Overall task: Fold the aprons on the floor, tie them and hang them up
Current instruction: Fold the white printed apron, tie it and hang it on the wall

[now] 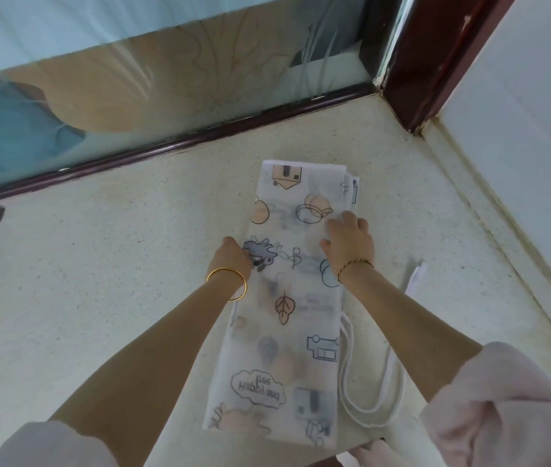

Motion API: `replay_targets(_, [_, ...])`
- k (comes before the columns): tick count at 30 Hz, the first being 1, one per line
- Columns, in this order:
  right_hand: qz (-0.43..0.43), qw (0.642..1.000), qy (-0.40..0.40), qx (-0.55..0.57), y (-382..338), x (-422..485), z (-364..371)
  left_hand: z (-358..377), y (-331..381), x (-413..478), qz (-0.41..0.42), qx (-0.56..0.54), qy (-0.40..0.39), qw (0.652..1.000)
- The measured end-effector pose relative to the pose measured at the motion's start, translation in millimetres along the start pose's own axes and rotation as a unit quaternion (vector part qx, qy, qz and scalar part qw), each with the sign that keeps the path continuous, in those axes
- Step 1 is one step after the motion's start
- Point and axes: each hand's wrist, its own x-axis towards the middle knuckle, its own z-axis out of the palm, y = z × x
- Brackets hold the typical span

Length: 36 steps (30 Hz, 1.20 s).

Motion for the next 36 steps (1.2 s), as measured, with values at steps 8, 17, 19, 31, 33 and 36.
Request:
replay_targets(8, [0.148,0.973,0.048,0.169,0,-22,8,-1,-1,-11,0.143,0.112,0.067,0.981])
replay_targets(17, [0.249,0.960,-0.009,0.128,5,-37,12,8,-5,-18,0.150,0.101,0.070,0.981])
replay_targets(19, [0.256,0.950,-0.008,0.180,2,-27,11,7,-9,-16,0.136,0.072,0.087,0.984])
replay_targets(31, [-0.304,0.947,0.093,0.038,-18,-11,0,-12,-56,-10,0.185,-0.026,0.195,0.963])
replay_targets(33, [-0.297,0.952,0.067,-0.002,-5,-21,7,-13,-64,-9,0.360,0.092,0.238,0.897])
replay_targets(36, [-0.241,0.970,0.020,0.009,15,-27,17,-9,-79,-8,0.502,0.220,0.183,0.816])
